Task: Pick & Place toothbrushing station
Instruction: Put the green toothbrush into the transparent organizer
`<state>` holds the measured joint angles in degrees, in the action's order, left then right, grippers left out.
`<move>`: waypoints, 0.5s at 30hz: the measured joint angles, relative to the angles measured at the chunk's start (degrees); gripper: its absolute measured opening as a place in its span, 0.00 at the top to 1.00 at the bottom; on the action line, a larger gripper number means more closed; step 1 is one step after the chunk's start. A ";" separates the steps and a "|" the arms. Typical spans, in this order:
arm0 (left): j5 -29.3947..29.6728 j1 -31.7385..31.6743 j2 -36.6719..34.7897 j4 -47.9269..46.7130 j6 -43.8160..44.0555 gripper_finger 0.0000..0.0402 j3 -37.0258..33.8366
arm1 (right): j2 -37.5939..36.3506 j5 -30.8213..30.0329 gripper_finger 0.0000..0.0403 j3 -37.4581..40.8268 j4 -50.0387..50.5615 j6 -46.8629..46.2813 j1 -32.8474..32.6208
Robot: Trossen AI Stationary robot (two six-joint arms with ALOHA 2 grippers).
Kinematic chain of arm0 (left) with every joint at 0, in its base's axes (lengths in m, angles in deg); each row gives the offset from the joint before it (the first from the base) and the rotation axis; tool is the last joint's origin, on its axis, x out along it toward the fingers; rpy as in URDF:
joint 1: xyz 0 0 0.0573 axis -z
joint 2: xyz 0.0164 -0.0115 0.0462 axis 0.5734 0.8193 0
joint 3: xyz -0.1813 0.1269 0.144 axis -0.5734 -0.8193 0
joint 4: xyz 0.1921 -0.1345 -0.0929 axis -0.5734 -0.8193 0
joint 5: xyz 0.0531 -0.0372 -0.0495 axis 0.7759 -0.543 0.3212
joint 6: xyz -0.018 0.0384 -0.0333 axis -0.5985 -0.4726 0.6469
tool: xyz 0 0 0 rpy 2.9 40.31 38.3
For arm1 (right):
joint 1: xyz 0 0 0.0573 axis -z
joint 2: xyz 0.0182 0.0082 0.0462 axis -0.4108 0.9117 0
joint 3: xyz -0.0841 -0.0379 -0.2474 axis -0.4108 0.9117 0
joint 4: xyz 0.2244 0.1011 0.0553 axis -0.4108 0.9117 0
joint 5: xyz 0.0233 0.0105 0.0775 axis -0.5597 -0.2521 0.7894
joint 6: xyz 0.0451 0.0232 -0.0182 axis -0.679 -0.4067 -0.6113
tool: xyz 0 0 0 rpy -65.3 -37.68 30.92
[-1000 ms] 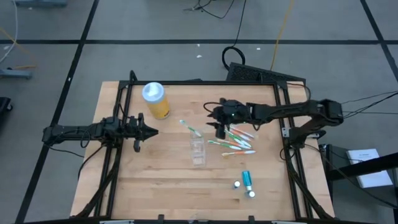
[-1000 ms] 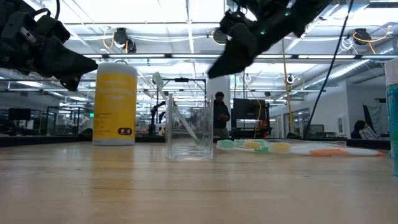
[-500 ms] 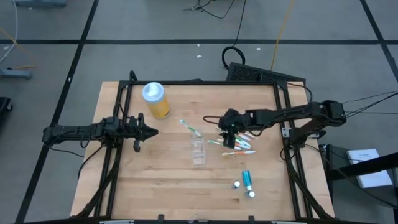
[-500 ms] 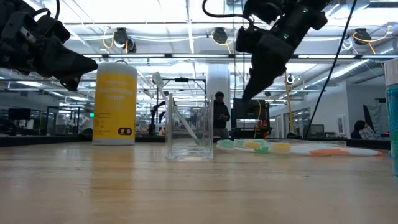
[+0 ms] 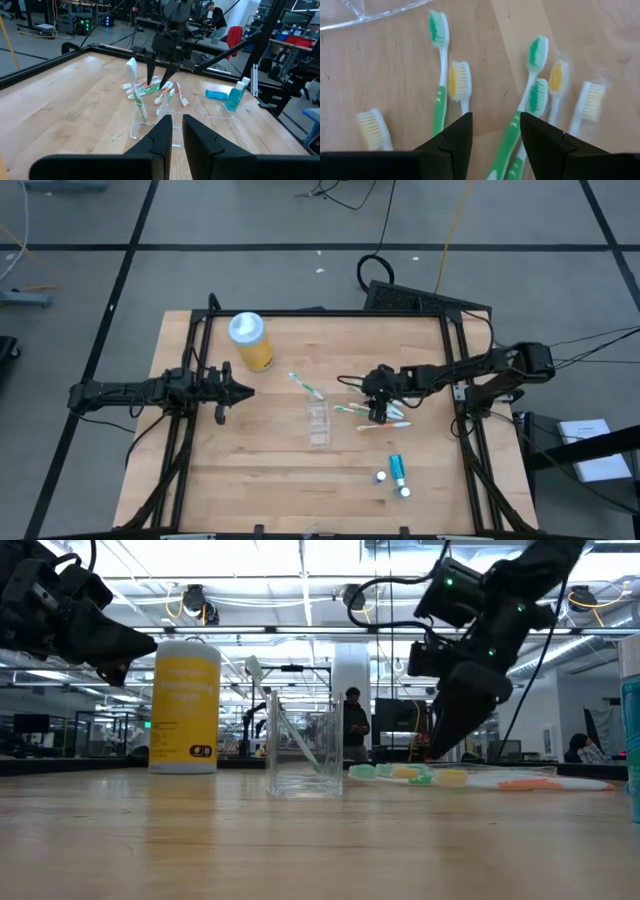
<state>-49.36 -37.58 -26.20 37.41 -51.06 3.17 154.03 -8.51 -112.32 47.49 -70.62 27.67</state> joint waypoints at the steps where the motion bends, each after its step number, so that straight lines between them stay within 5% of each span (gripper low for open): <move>1: 0.00 0.00 0.00 0.00 0.00 0.88 0.00 | 0.02 0.01 0.61 1.01 -1.96 0.00 0.00; 15: 0.01 0.00 0.00 0.00 0.01 0.88 0.00 | 0.02 0.24 0.62 5.83 -7.85 0.00 0.32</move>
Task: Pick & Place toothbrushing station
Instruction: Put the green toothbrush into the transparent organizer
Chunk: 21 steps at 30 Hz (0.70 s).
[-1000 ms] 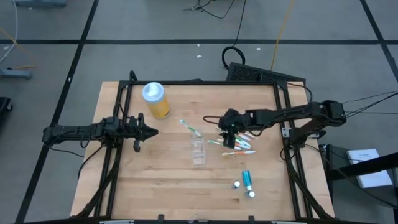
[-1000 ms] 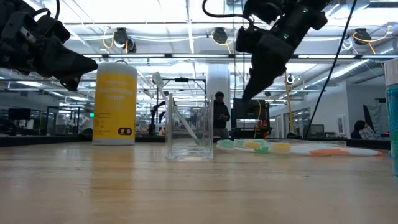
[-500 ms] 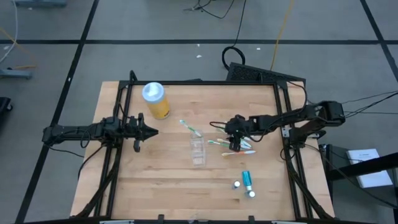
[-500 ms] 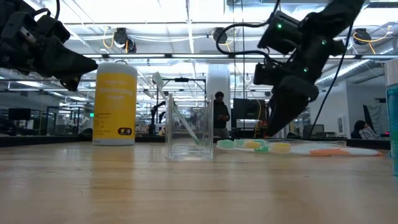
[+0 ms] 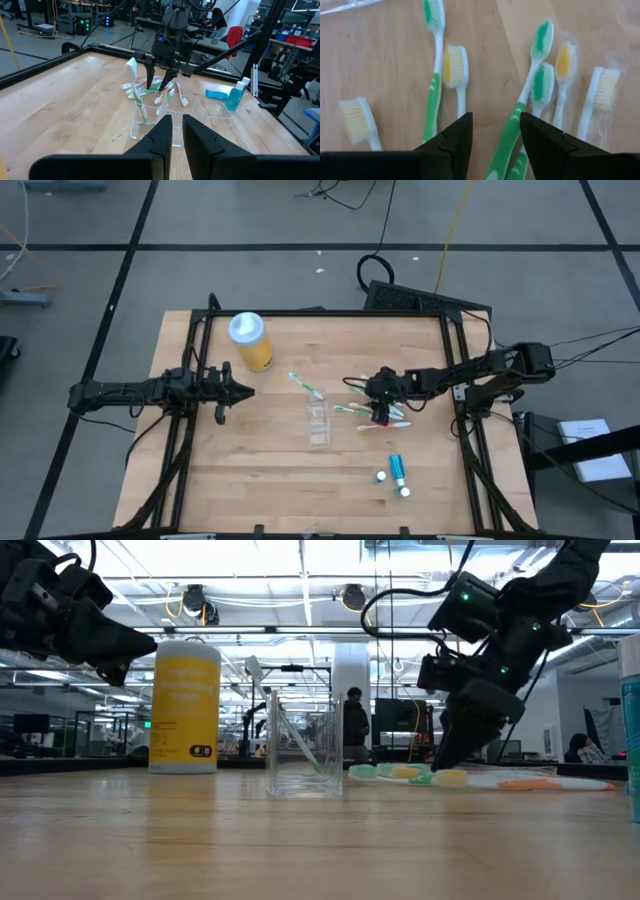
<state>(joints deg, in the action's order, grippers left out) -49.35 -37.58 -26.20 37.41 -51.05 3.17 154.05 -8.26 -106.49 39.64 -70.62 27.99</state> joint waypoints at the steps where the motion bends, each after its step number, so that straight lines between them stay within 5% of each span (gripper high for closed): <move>1: 0.00 -0.02 0.00 0.00 -0.02 0.88 0.00 | 0.00 -0.05 0.62 0.29 -0.09 0.00 0.07; 13: 0.00 -0.02 0.00 0.00 -0.02 0.88 0.00 | -0.22 -0.32 0.62 3.92 0.45 -1.97 1.56; 21: -0.02 -0.02 0.00 0.00 -0.02 0.88 0.00 | -0.13 -0.89 0.75 5.48 0.82 -1.97 1.47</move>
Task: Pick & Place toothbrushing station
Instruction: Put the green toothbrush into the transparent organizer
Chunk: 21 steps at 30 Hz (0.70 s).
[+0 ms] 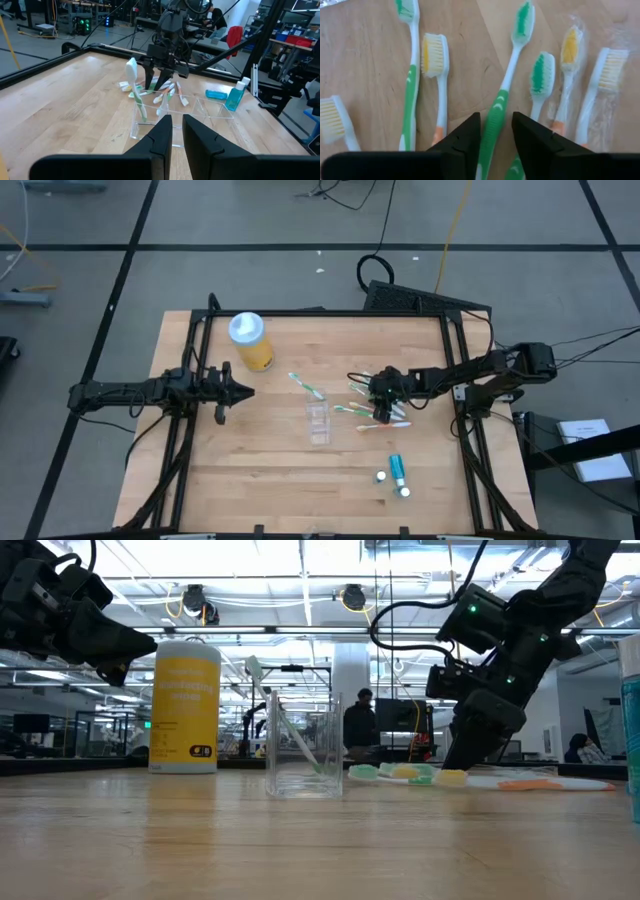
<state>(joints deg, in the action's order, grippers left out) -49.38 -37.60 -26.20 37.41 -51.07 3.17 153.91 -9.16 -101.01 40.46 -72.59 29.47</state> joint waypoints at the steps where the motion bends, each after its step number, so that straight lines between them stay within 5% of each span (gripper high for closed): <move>1: 0.00 0.00 0.00 0.00 0.00 0.88 0.00 | 0.02 -0.51 0.77 0.18 0.04 -0.02 -0.02; 9: 0.00 0.00 0.00 0.00 0.02 0.88 0.00 | 0.07 -3.52 0.92 1.49 -0.14 0.01 -0.07; 21: 0.01 0.01 0.00 0.00 0.01 0.88 0.00 | 0.07 -3.54 0.96 1.50 -4.67 2.05 -0.07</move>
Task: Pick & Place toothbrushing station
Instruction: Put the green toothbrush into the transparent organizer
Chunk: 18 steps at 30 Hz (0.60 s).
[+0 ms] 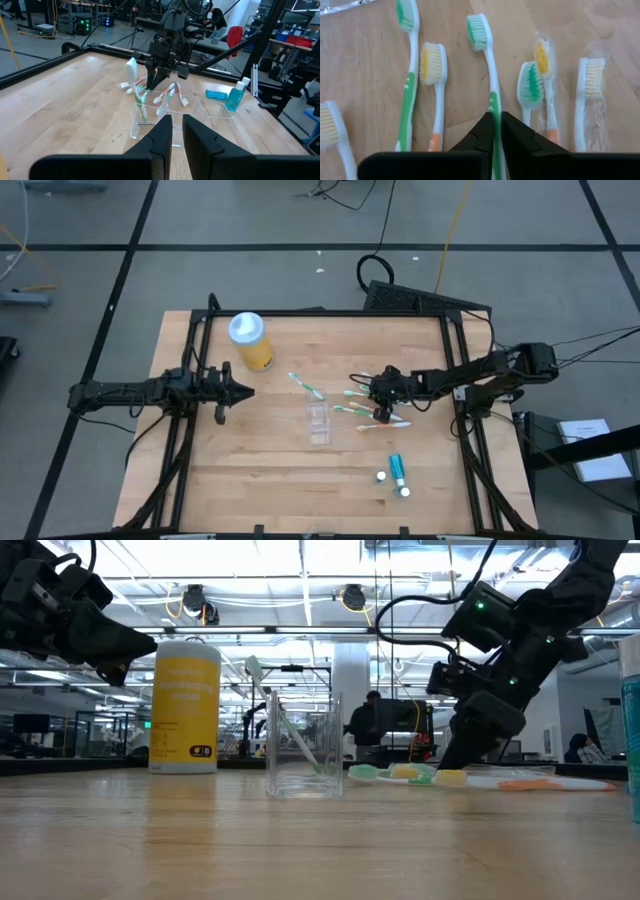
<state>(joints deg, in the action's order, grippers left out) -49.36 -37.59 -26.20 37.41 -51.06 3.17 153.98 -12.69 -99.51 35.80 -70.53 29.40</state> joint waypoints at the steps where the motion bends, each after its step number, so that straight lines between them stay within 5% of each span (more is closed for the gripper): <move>1: 0.01 0.01 0.00 0.00 0.01 0.88 0.00 | 0.00 0.02 0.96 0.00 -0.10 -0.05 0.00; 18: 0.01 0.01 0.00 0.00 0.01 0.88 0.00 | 0.14 0.22 0.71 0.03 10.97 0.93 0.00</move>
<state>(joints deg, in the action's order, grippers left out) -49.35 -37.58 -26.20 37.41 -51.05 3.17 154.12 -12.48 -99.49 46.76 -69.60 29.40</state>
